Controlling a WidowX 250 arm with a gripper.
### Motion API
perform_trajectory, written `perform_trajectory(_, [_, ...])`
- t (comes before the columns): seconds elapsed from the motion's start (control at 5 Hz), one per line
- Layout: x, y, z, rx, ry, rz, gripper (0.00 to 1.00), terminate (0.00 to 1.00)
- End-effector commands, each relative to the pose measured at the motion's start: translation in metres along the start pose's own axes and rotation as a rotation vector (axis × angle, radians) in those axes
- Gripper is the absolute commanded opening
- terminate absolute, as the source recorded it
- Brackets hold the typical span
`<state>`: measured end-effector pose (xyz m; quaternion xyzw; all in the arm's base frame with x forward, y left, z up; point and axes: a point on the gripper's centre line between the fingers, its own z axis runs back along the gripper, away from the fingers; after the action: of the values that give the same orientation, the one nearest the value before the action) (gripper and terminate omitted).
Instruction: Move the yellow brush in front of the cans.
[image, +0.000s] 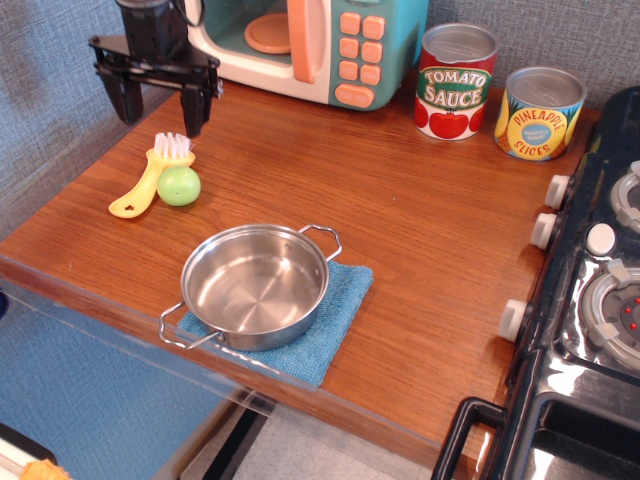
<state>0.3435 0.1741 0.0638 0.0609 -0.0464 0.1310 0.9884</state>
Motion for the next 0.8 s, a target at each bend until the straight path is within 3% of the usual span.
perform_trajectory(0.0, [0.023,0.008,-0.005,0.034,-0.023,0.047,1.00,0.00])
perform_trajectory(0.4, [0.021,0.008,-0.018,0.064,0.010,0.060,1.00,0.00])
perform_trajectory(0.6, [0.014,0.009,-0.027,0.101,0.066,0.091,1.00,0.00])
